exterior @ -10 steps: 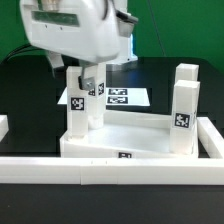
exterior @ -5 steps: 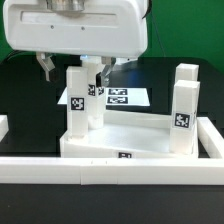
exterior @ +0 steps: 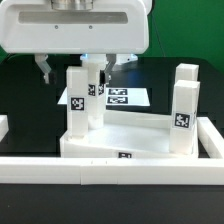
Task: Assemble desk
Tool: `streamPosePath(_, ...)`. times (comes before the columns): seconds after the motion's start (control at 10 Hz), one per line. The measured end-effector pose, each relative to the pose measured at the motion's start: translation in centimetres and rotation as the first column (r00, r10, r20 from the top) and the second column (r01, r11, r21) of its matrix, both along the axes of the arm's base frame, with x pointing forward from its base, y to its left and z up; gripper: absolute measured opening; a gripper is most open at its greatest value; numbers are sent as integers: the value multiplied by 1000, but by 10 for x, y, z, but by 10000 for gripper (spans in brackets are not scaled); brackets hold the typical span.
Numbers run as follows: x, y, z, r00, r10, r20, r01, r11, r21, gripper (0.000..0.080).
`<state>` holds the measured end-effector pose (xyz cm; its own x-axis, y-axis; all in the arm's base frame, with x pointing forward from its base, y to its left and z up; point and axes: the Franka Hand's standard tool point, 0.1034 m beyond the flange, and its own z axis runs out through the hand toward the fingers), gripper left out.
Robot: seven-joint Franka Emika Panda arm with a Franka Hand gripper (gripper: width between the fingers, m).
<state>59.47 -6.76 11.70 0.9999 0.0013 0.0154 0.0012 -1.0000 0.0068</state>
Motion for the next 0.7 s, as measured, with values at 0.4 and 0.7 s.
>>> streamPosePath(0.4, 0, -2, 0, 999, -34, 0, 34, 999, 0, 287)
streamPosePath(0.7, 0, -1, 0, 990, -143, 1, 143, 990, 4, 287)
